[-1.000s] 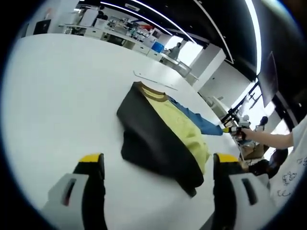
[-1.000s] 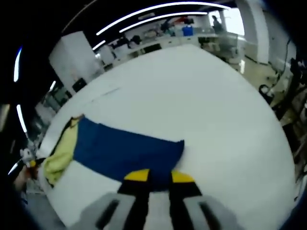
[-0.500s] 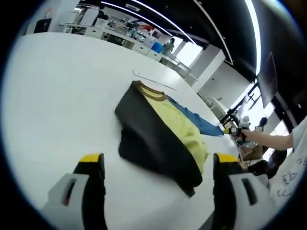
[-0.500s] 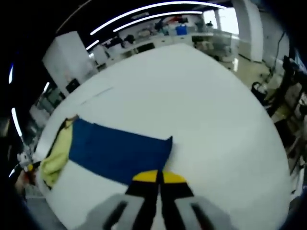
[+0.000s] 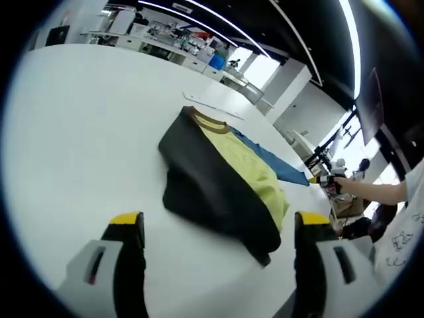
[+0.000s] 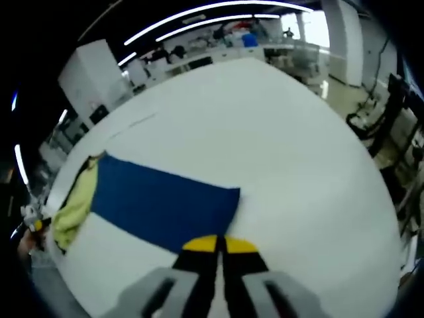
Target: Fold the garment on the visible template until the final outline fits inside the template.
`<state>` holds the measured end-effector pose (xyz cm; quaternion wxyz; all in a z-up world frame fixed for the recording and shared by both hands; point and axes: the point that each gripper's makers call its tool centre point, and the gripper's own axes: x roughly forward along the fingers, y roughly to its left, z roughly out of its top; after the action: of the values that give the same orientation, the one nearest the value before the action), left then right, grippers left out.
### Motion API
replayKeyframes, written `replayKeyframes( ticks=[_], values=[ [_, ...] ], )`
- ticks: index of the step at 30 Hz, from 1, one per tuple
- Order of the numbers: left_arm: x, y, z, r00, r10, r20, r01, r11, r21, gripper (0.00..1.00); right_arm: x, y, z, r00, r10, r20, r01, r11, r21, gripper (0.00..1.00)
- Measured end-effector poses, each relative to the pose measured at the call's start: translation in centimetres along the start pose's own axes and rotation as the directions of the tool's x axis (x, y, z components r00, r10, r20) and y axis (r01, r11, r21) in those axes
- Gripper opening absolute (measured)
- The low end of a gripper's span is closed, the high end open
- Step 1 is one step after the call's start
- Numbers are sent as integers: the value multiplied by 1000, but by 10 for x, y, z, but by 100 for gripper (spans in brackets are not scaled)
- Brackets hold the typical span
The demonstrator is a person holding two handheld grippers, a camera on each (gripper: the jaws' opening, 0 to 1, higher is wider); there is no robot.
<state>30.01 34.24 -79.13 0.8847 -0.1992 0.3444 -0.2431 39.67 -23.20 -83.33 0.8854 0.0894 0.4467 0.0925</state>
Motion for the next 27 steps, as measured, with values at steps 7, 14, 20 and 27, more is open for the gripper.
replayKeyframes(
  ticks=[7,14,20,27],
  values=[
    [4,0,-10,1000,-8,-30,9,1000,27,91,-10,15,7,995,60,75,-57,997,-47,24],
    [6,-5,-19,998,-30,-54,32,999,40,91,-28,55,15,976,156,150,-135,981,-142,44],
    [5,-15,-26,997,-42,-62,46,997,63,91,-48,93,28,950,227,216,-186,963,-196,64],
    [10,-32,-41,994,-65,-83,72,994,82,91,-60,134,16,937,299,181,-227,915,-335,78]
  ],
)
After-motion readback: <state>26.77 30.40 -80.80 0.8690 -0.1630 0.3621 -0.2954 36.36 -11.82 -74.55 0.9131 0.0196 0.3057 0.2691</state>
